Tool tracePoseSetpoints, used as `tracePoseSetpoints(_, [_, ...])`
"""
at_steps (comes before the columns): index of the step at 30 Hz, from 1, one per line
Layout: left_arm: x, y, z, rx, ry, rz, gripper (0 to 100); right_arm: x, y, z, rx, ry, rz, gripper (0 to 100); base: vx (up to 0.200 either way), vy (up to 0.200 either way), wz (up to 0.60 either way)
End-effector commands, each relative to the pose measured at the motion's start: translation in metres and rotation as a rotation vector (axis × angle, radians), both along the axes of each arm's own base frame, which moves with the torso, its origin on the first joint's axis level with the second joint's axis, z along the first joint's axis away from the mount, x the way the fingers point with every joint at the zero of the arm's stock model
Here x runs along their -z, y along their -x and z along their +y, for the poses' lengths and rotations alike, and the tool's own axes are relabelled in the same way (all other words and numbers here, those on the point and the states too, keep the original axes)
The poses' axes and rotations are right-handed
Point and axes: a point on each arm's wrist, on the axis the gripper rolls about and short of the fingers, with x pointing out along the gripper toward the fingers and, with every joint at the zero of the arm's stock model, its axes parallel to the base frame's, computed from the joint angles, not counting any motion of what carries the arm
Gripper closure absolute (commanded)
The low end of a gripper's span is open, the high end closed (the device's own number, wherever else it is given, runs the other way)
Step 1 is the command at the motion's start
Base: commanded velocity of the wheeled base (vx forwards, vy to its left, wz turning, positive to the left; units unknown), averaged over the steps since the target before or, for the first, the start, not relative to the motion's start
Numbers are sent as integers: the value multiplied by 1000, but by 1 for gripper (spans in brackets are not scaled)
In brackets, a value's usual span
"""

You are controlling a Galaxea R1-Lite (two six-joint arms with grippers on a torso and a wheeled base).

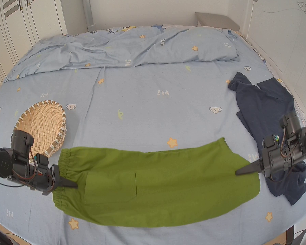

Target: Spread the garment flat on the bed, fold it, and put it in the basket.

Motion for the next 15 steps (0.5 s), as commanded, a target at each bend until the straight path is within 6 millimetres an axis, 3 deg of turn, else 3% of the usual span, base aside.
tracePoseSetpoints(1, [22, 47, -3, 62, -29, 62, 100, 20, 47, 6, -52, 5, 10, 100, 0, 0, 0])
tracePoseSetpoints(7, [41, 64, -6, 74, -35, 55, 100, 48, 64, 6, -62, 0, 4, 100, 0, 0, 0])
tracePoseSetpoints(15, [56, 63, -6, 74, -39, 38, 100, 69, 64, 4, -55, 0, 22, 100, 0, 0, 0])
